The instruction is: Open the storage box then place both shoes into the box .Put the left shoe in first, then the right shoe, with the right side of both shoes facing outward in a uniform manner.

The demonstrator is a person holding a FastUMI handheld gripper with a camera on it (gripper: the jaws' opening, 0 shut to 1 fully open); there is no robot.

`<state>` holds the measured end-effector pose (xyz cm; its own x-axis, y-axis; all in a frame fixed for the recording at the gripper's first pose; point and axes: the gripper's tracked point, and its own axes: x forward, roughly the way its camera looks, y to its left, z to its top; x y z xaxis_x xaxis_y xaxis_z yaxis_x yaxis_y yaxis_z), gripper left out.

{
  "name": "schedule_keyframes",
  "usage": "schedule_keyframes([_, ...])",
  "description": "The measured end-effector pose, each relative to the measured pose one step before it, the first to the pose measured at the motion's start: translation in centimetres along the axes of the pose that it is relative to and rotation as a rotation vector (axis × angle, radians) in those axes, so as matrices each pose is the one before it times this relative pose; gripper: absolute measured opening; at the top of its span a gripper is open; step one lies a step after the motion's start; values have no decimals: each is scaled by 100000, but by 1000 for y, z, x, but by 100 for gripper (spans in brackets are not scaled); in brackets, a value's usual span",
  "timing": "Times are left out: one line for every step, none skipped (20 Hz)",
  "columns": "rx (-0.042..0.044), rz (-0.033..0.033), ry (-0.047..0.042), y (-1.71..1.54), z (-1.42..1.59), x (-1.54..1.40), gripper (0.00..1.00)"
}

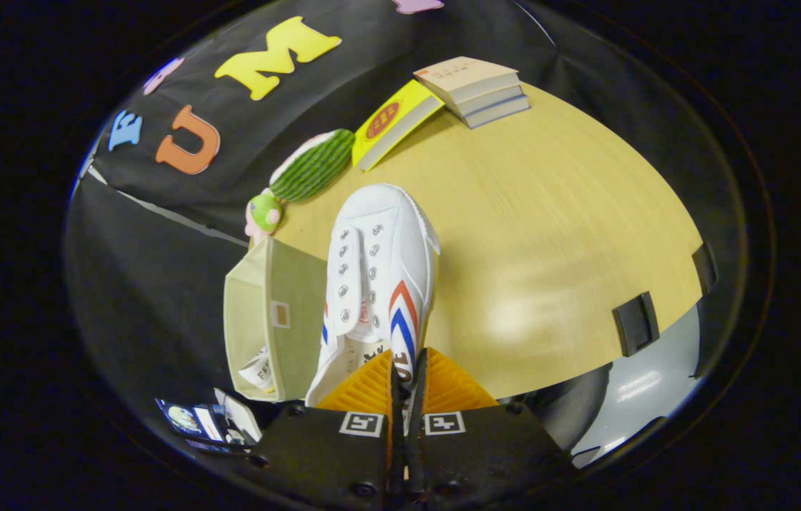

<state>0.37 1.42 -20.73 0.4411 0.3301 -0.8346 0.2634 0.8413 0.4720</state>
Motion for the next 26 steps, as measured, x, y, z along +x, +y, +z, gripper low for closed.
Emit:
schedule_keyframes([452,1499,-463,1840,-421,-787,8])
schedule_keyframes([2,1329,173,1923,-590,-438,8])
schedule_keyframes([-1235,725,-85,1700,-545,-258,8])
schedule_keyframes([-2207,100,-351,1591,-298,83,8])
schedule_keyframes([-2206,-124,-333,1524,-261,283,8])
schedule_keyframes([-2071,151,620,1448,-444,514,7])
schedule_keyframes([-1307,442,287,1593,-247,602,7])
schedule_keyframes([-1211,518,706,1313,-229,953,8])
schedule_keyframes([-826,770,589,1307,-104,850,8])
schedule_keyframes([-577,776,674,1137,-230,885,8])
schedule_keyframes([-274,415,855,370,-381,694,8])
schedule_keyframes([-873,50,1543,1536,-84,1096,8])
schedule_keyframes([-853,-644,716,394,9,994,8])
schedule_keyframes([-1018,-1555,44,11,-8,882,7])
schedule_keyframes([-511,-1544,141,56,116,792,8])
schedule_keyframes([80,-667,418,323,-124,855,8])
schedule_keyframes([1323,-215,39,134,60,609,8])
schedule_keyframes([184,-48,607,44,64,528,8])
schedule_keyframes([411,-71,-136,-162,133,508,8])
schedule_keyframes([799,-339,-246,-220,57,513,8])
schedule_keyframes([40,-618,241,-166,-115,441,8])
schedule_keyframes([-293,-1104,309,-154,-437,61,8])
schedule_keyframes([-356,-894,375,-147,-216,210,8])
schedule_keyframes([-685,-338,-526,-123,47,297,8])
schedule_keyframes([-647,580,-166,31,-4,146,9])
schedule_keyframes([-472,1213,-42,-19,-16,124,11])
